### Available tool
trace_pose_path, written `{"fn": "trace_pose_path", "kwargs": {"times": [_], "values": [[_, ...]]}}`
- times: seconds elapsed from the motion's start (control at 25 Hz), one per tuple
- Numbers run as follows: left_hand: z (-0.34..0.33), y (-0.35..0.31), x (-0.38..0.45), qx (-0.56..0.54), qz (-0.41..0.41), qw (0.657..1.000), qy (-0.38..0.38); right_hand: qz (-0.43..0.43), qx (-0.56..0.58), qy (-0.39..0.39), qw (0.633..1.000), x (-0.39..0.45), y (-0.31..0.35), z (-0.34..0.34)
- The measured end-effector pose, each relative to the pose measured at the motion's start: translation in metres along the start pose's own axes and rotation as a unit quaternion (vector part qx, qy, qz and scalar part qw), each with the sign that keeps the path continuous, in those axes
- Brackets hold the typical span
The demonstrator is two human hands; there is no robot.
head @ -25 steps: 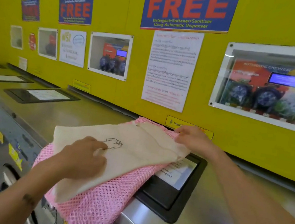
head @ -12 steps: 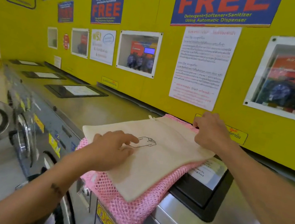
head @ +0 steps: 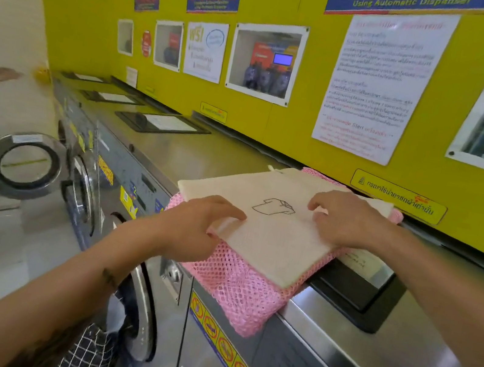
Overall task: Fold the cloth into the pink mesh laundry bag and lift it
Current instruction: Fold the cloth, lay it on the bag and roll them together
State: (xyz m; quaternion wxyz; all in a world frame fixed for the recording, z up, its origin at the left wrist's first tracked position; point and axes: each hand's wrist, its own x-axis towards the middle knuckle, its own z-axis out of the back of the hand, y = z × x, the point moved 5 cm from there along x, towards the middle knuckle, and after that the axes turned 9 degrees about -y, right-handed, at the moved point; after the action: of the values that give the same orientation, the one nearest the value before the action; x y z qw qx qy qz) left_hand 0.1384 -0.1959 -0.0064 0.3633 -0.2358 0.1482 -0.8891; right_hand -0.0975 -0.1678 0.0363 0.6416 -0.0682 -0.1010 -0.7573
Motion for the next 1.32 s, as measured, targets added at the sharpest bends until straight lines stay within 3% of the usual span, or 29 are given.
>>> {"fn": "trace_pose_path", "kwargs": {"times": [0.08, 0.16, 0.24, 0.36, 0.48, 0.56, 0.72, 0.84, 0.96, 1.12, 1.32], "values": [[-0.003, 0.006, -0.010, 0.022, -0.014, 1.000, 0.005, 0.082, 0.034, -0.043, 0.995, -0.033, 0.039, 0.015], [-0.009, 0.015, -0.022, 0.097, -0.040, 0.994, 0.003, 0.146, 0.037, 0.000, 0.989, -0.075, 0.078, 0.017], [-0.022, 0.026, -0.033, 0.188, -0.060, 0.980, 0.015, 0.141, -0.005, 0.079, 0.987, -0.101, 0.098, -0.003], [-0.044, 0.034, -0.038, 0.265, -0.051, 0.963, 0.013, 0.138, -0.130, 0.048, 0.981, -0.113, 0.110, -0.039], [-0.058, 0.039, -0.032, 0.273, -0.062, 0.956, -0.084, 0.130, -0.214, -0.021, 0.968, -0.110, 0.114, -0.056], [-0.058, 0.043, -0.030, 0.241, -0.081, 0.954, -0.157, 0.153, -0.208, -0.062, 0.964, -0.104, 0.114, -0.048], [-0.046, 0.039, -0.030, 0.156, -0.100, 0.940, -0.288, 0.227, -0.101, -0.061, 0.967, -0.098, 0.109, -0.012], [-0.008, 0.012, -0.025, 0.098, -0.142, 0.912, -0.372, 0.208, 0.050, -0.026, 0.976, -0.095, 0.092, 0.018], [0.051, -0.014, 0.000, 0.051, -0.226, 0.911, -0.341, 0.145, 0.182, -0.014, 0.973, -0.074, 0.062, 0.053], [0.102, -0.033, 0.072, -0.027, -0.278, 0.925, -0.259, 0.013, 0.333, -0.086, 0.939, -0.024, 0.008, 0.097], [0.083, -0.047, 0.199, -0.018, -0.251, 0.960, -0.119, -0.109, 0.332, -0.171, 0.921, 0.028, -0.051, 0.099]]}}
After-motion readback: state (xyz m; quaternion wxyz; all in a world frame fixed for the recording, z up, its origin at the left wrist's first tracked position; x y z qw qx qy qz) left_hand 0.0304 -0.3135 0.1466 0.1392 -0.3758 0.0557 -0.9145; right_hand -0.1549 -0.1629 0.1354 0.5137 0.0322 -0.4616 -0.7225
